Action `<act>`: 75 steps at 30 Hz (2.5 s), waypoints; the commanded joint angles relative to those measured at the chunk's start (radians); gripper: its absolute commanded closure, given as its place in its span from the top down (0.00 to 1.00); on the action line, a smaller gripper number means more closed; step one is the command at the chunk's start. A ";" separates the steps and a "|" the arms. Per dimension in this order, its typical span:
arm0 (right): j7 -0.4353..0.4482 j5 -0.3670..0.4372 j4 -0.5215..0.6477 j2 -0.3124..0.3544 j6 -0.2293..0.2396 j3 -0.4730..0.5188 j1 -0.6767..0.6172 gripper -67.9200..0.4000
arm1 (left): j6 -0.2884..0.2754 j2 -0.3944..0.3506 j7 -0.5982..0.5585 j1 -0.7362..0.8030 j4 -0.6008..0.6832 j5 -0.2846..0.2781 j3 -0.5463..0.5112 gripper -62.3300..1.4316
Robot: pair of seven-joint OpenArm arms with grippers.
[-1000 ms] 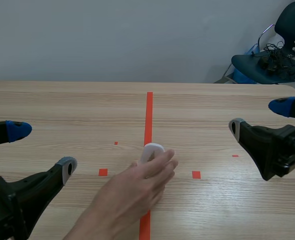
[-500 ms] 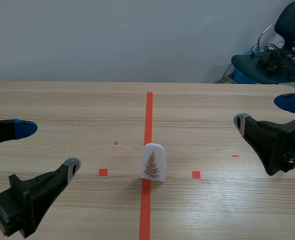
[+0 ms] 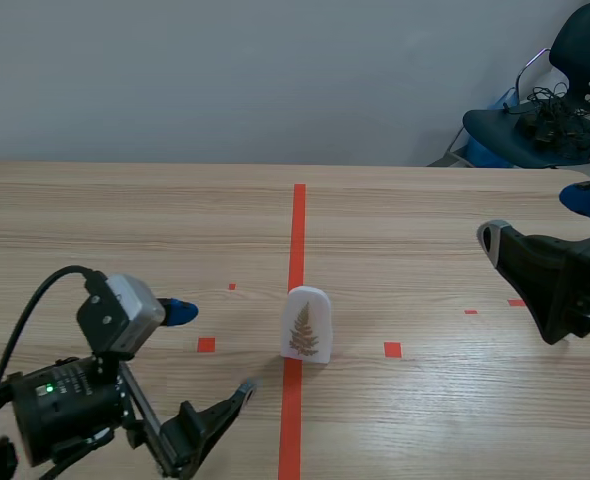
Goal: Do the leaf sorting experiment
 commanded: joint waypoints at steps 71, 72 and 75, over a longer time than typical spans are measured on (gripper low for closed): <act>0.011 0.016 -0.001 0.016 0.003 0.016 0.014 0.88 | 0.255 -0.074 -0.023 0.005 -0.239 -0.501 -0.418 0.38; 0.011 0.016 -0.001 0.016 0.003 0.016 0.014 0.88 | 0.255 -0.077 -0.027 0.005 -0.239 -0.501 -0.418 0.47; 0.011 0.016 -0.001 0.016 0.003 0.016 0.014 0.88 | 0.255 -0.099 -0.066 0.008 -0.227 -0.501 -0.419 0.68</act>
